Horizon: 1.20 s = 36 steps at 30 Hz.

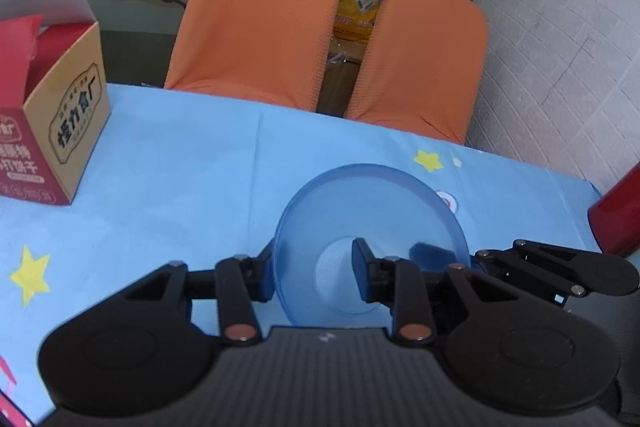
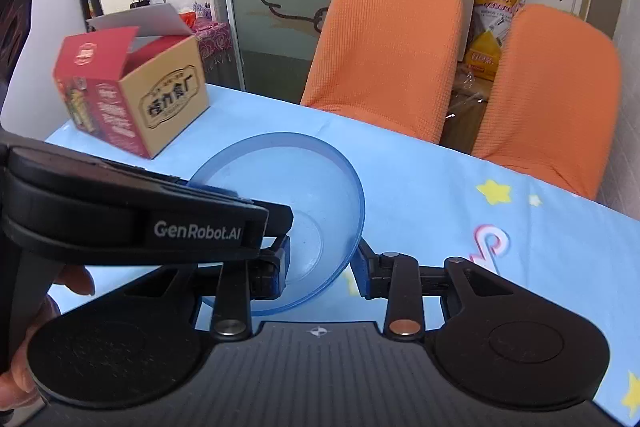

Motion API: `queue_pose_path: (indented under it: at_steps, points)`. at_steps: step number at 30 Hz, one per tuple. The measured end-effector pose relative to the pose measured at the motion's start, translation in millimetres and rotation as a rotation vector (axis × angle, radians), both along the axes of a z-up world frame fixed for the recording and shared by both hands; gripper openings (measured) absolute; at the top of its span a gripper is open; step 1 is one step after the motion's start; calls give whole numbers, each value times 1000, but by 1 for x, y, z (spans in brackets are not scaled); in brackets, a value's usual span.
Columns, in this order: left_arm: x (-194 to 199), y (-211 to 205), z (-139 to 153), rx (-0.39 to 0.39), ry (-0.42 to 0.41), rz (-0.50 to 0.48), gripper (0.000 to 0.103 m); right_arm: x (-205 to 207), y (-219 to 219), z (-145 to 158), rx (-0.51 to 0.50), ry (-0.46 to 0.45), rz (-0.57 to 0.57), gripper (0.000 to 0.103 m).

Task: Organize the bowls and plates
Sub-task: 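Lower the blue bowl into the white bowl with both grippers and open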

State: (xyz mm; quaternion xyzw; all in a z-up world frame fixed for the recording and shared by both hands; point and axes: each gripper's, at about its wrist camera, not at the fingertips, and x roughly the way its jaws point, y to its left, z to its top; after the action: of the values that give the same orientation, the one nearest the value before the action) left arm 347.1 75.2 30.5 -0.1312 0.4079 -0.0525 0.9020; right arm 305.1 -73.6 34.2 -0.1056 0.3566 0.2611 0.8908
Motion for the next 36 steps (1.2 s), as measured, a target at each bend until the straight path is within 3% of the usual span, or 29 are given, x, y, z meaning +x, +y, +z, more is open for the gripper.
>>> queue_pose_path:
  at_steps: [6,14,26,27,29,30,32,36]
  points:
    - [-72,-32,17,-24,-30,-31,30,-78,-24,16,-6,-41,-30,70]
    - [-154,-81,5,-45,-20,-115,31,-156,-63,3,8,-27,-106,80]
    - [-191,-111,-21,14,-21,-169,34,-196,-81,-27,61,-43,-148,89]
    - [-191,-111,-22,19,-23,-169,37,-198,-82,-29,70,-48,-147,89]
    - [-193,-110,-24,13,-34,-182,69,-204,-88,-32,85,-68,-153,89]
    - [-195,-109,-25,-6,-38,-188,70,-206,-90,-32,93,-81,-159,91]
    - [-200,-107,-21,-6,-59,-177,71,-216,-97,-31,104,-117,-201,103]
    - [-215,-94,-10,-41,-141,-120,74,-236,-117,-30,192,-156,-275,103]
